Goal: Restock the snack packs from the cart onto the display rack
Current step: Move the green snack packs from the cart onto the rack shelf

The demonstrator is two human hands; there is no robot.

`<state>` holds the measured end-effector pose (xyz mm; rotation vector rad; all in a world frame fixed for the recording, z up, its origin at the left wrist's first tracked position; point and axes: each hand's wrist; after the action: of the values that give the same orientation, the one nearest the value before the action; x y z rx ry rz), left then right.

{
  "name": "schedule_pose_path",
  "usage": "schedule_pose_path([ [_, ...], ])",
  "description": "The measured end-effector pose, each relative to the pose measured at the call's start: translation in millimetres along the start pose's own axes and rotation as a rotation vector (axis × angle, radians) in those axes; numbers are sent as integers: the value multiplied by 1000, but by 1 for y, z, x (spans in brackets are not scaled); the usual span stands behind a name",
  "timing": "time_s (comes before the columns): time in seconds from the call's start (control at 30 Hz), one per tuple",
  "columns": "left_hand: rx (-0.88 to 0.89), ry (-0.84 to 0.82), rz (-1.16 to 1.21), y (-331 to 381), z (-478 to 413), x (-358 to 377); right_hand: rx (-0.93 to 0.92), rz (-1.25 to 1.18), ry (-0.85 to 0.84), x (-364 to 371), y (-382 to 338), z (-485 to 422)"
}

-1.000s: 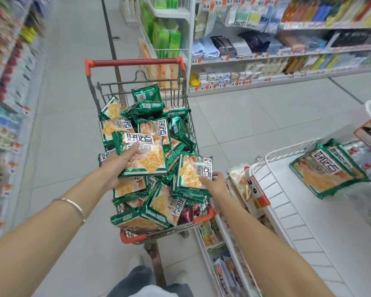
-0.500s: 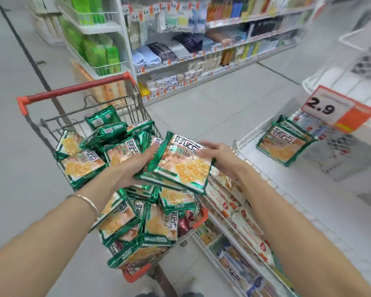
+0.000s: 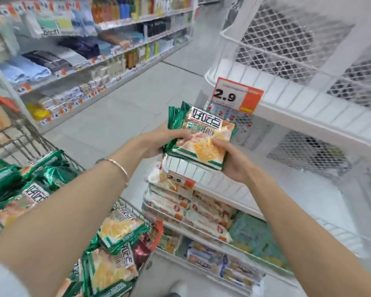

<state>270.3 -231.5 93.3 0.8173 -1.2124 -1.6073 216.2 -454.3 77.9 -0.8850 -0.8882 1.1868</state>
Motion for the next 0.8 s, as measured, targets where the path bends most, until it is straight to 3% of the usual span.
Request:
schedule_pose_path([
  [0.17, 201, 96, -250, -1, -86, 43, -138, 53, 242, -52, 11, -56],
  [0.23, 313, 136, -398, -19, -113, 50, -210, 176, 230, -63, 25, -79],
  [0.37, 432, 162, -816, -64, -160, 51, -114, 361, 190, -71, 58, -121],
  [0.5, 623, 270, -1319, -79, -177, 50, -130, 254, 213, -77, 78, -156],
  [0.67, 723, 206, -1533, -75, -182, 36, -190, 147, 121, -76, 75, -159],
  [0.8, 676, 235, -1572, -68, -181, 24, -184, 148, 69, -55, 74, -171],
])
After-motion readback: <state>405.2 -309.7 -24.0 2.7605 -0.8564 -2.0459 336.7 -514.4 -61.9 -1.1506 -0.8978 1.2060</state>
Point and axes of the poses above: each hand's wrist, its own z-axis away from the middle knuckle, its own x-axis out of the palm, y = z × x, and after that the axes turned 14 degrees about y, right-handed
